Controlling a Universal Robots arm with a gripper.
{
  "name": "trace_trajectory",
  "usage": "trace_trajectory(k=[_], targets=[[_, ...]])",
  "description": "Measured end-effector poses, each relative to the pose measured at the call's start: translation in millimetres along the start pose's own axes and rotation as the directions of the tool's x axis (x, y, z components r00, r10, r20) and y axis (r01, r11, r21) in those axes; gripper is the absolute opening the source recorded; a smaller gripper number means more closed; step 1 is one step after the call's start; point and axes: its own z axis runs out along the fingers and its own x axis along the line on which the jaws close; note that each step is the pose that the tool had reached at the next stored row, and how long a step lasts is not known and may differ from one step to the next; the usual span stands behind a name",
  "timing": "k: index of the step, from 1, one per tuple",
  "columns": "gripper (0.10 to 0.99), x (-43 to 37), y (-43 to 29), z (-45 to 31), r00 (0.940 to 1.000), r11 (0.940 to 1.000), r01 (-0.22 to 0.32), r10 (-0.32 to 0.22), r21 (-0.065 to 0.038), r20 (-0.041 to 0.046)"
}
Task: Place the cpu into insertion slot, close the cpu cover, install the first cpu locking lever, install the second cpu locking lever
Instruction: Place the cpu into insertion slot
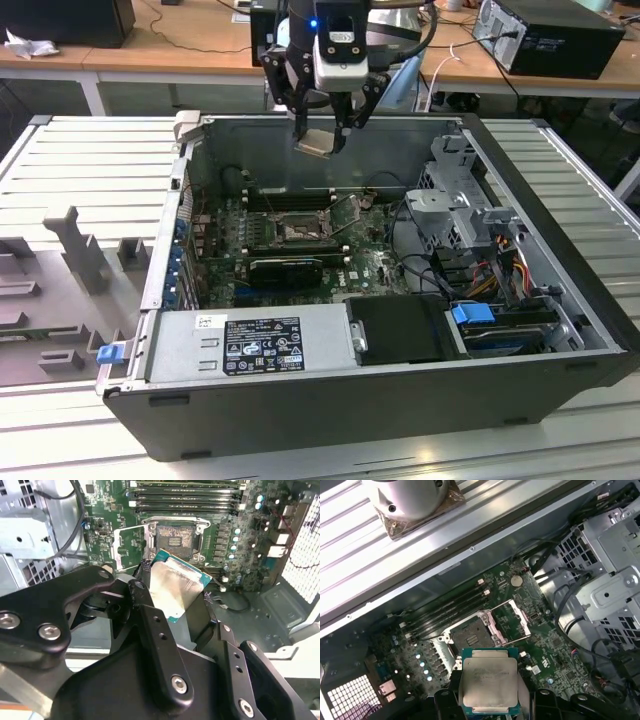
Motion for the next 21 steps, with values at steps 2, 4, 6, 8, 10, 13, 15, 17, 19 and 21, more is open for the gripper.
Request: trace_trajectory(k=[2,4,6,8,10,13,15,17,19,21], targets=[[0.525,0.0,-0.1,0.8,0.9997,0.9997,-0.025,0.025,-0.001,0.0022],[0.525,-0.1,-0.2,1.6,0.9988,0.9988,-0.049,0.049,-0.001,0.0043],[0.525,-0.1,-0.2,2.3,0.9979,0.9979,-0.065,0.065,-0.001,0.0052],[0.525,-0.1,-0.3,2.9,0.9970,0.9971,-0.077,0.077,-0.001,0.0061],[0.525,-0.1,-0.3,3.4,0.9965,0.9965,-0.084,0.084,-0.001,0.0068],[0.525,-0.1,-0.4,4.3,0.9953,0.9953,-0.097,0.097,-0.001,0.0080],[0.525,-0.1,-0.5,4.9,0.9942,0.9942,-0.107,0.107,-0.002,0.0087],[0.525,-0.2,-0.5,5.4,0.9933,0.9933,-0.115,0.115,-0.002,0.0095],[0.525,-0.2,-0.6,5.8,0.9925,0.9925,-0.122,0.122,-0.002,0.0100],[0.525,-0.2,-0.6,6.5,0.9911,0.9911,-0.133,0.133,-0.002,0.0110]])
